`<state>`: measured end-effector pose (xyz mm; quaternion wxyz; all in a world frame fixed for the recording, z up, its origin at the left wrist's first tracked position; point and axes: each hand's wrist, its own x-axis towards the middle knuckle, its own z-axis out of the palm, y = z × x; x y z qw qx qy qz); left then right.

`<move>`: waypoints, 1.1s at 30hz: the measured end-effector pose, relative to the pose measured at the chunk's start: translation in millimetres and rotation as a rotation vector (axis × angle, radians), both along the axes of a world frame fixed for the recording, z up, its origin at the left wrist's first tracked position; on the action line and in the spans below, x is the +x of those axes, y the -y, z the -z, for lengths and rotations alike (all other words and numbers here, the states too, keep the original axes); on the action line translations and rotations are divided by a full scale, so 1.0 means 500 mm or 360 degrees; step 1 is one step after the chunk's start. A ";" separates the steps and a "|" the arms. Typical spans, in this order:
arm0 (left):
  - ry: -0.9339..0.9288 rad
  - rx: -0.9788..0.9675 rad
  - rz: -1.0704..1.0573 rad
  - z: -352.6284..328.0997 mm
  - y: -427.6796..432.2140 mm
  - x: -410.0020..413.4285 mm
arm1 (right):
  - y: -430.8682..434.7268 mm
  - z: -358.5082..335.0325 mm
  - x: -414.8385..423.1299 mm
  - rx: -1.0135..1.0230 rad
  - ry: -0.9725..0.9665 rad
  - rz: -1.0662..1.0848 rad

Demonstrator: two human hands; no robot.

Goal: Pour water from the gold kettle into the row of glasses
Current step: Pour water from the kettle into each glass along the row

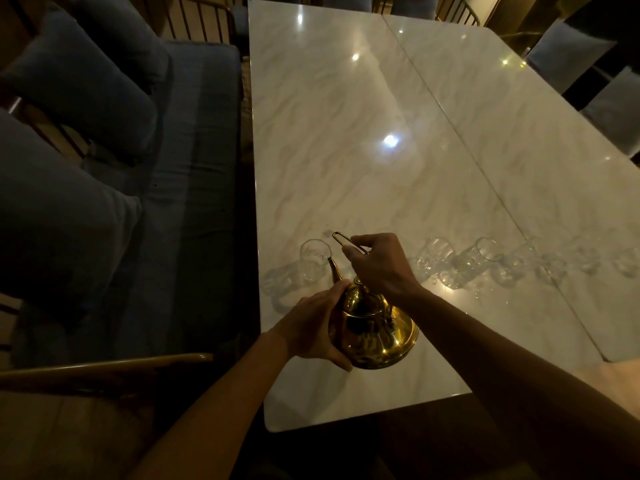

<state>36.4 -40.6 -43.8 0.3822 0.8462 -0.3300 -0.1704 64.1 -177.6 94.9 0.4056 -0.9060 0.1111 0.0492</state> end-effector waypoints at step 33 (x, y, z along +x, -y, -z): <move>-0.0014 -0.0034 -0.0004 -0.019 -0.006 -0.009 | -0.016 -0.016 -0.005 -0.0046 -0.0066 -0.0025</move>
